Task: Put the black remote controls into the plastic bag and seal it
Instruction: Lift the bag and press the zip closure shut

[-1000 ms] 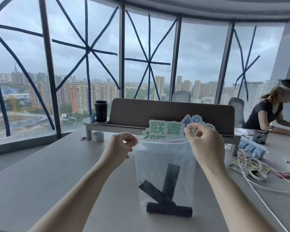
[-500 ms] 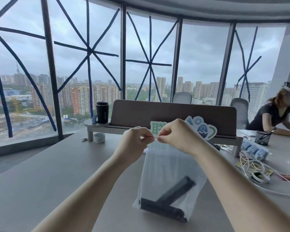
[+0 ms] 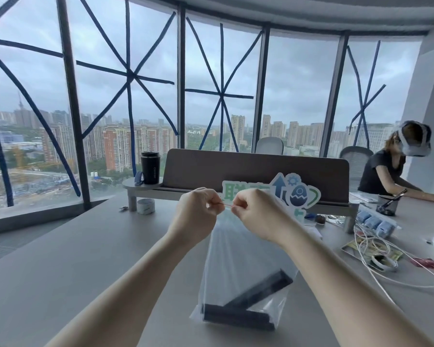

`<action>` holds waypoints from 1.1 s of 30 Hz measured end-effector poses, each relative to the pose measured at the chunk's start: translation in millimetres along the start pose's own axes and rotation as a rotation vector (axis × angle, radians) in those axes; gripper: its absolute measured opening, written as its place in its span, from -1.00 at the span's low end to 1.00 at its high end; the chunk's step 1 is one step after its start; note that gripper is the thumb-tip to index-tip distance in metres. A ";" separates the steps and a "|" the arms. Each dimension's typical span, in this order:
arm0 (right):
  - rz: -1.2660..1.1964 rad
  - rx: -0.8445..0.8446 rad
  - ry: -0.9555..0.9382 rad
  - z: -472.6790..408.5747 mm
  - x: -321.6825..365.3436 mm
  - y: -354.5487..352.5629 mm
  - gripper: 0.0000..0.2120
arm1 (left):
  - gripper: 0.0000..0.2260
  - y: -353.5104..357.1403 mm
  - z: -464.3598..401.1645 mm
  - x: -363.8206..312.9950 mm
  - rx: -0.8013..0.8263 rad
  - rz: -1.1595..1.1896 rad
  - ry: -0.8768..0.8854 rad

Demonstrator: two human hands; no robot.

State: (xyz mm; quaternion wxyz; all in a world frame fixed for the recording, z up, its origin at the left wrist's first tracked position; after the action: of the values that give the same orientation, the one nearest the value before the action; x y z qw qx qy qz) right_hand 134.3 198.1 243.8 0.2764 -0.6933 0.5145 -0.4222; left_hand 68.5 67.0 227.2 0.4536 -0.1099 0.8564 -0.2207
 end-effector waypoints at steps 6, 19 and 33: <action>0.102 -0.016 0.015 20.2 -19.7 -4.7 -0.83 | -0.82 -13.7 -3.1 21.4 -0.105 0.033 -0.054; 0.218 -0.040 0.000 40.2 -32.0 -17.3 -0.81 | -0.88 -50.4 -4.2 51.7 -0.237 0.054 -0.132; 0.258 -0.190 -0.028 -11.1 -7.4 13.7 -0.70 | -0.85 -77.2 -30.8 110.0 -0.285 0.184 -0.223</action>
State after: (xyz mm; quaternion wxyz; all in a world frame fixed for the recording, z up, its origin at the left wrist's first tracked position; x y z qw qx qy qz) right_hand 117.2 201.4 235.8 0.2689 -0.6502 0.6331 -0.3227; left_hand -19.9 -35.0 199.1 0.5438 -0.1181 0.8298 -0.0416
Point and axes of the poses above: each hand's wrist, its own z-axis away from the middle knuckle, its own y-axis out of the palm, x = y × z, the point moved 5 cm from there along -z, towards the middle knuckle, and after that the axes turned 6 degrees about -y, right-handed, at the moved point
